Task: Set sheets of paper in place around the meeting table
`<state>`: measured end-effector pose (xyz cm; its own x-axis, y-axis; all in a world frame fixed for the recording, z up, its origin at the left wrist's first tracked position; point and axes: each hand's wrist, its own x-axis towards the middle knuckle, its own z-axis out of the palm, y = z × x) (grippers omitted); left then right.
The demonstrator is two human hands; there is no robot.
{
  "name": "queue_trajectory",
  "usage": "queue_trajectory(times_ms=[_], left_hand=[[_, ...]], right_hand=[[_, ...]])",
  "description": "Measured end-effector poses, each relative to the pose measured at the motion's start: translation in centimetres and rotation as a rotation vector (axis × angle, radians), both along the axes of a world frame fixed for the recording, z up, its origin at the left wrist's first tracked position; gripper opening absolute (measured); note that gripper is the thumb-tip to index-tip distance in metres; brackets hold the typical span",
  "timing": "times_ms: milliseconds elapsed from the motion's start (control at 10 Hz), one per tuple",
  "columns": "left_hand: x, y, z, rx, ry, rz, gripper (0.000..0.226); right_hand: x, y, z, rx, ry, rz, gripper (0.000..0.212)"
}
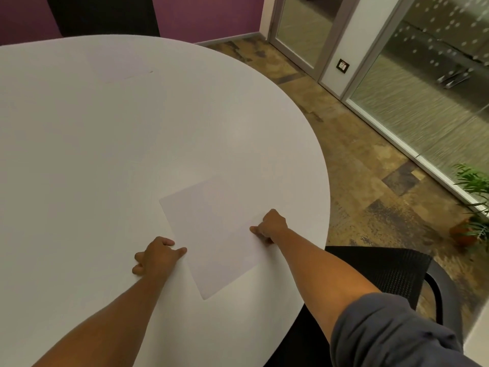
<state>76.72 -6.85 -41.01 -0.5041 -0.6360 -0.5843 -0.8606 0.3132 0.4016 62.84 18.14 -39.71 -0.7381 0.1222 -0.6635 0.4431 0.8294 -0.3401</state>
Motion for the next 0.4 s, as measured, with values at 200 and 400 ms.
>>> queue_trajectory(times_ms=[200,400], left_hand=[[0.04,-0.14,-0.15,-0.056,-0.001,-0.088,0.034],[-0.38,0.09,0.37,-0.087,-0.039,-0.133,0.033]], right_hand=[[-0.14,-0.03,-0.47,-0.003,0.008,-0.015,0.047],[-0.08,-0.22,0.09,-0.021,-0.032,-0.013,0.050]])
